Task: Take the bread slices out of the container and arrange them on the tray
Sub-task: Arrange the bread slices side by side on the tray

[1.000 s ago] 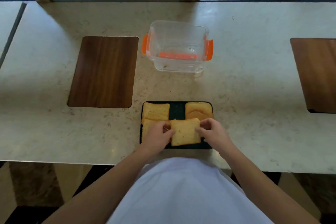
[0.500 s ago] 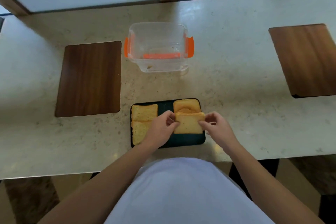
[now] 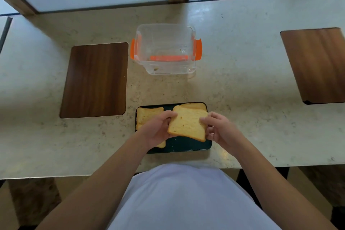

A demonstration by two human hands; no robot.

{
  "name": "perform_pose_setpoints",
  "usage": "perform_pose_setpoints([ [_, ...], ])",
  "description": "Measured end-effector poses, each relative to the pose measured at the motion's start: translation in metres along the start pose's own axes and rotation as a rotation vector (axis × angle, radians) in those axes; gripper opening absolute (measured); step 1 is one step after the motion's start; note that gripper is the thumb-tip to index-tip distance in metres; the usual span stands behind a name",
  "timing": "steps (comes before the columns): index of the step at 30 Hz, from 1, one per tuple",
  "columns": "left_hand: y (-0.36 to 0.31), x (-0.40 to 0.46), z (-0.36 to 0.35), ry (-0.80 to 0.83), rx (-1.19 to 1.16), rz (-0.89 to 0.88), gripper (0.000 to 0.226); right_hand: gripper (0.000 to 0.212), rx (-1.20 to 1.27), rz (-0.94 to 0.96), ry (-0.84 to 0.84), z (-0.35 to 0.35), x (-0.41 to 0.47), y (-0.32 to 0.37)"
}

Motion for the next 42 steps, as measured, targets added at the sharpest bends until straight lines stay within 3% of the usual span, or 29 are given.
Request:
perform_pose_setpoints([
  [4, -0.016, 0.002, 0.007, -0.033, -0.034, -0.099, 0.046, 0.024, -0.231, 0.002, 0.106, -0.011, 0.000, 0.003],
  [10, -0.036, 0.007, 0.011, -0.024, -0.035, -0.173, 0.054, 0.022, -0.425, 0.049, 0.108, -0.016, 0.000, 0.023],
  [15, -0.038, 0.006, 0.001, 0.110, -0.260, -0.164, 0.033, 0.034, -0.135, 0.097, 0.224, -0.034, -0.003, 0.037],
  [18, -0.031, 0.008, -0.013, 0.209, -0.562, -0.136, 0.024, 0.030, -0.092, 0.177, 0.172, -0.039, 0.003, 0.048],
  [21, -0.032, 0.011, -0.023, 0.243, -0.658, -0.170, 0.020, 0.032, -0.135, 0.215, 0.096, -0.045, 0.007, 0.055],
  [24, -0.036, 0.010, -0.027, 0.235, -0.592, -0.217, 0.027, 0.049, -0.244, 0.193, 0.025, -0.049, 0.010, 0.056],
  [28, -0.039, 0.009, -0.010, 0.086, -0.397, -0.305, 0.057, 0.067, -0.407, 0.056, 0.108, -0.059, 0.009, 0.043],
  [30, -0.042, 0.009, -0.005, 0.065, -0.361, -0.341, 0.057, 0.052, -0.624, 0.113, 0.062, -0.054, 0.007, 0.045],
  [33, -0.036, 0.008, 0.004, 0.018, -0.189, -0.330, 0.033, 0.010, -0.951, 0.278, -0.110, -0.038, 0.003, 0.055],
  [35, -0.026, 0.006, 0.013, -0.060, 0.044, -0.267, 0.036, 0.015, -1.130, 0.339, -0.169, -0.028, 0.000, 0.052],
  [38, -0.005, 0.006, 0.039, -0.330, 0.341, -0.121, 0.045, 0.011, -1.388, 0.375, -0.190, -0.019, -0.004, 0.036],
  [40, 0.011, 0.002, 0.048, -0.468, 0.359, -0.016, 0.033, 0.017, -1.485, 0.422, -0.190, -0.016, -0.009, 0.022],
  [42, 0.027, 0.002, 0.044, -0.448, 0.315, 0.069, 0.029, 0.017, -1.565, 0.470, -0.207, -0.015, -0.015, 0.012],
])
Point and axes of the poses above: each hand's wrist, its own x-axis towards the middle knuckle, its own z-axis out of the back of the hand, y = z × x, the point moved 9 cm from there along x, towards the middle knuckle, and after that the axes turned 5 degrees about y, right-handed, at the moved point
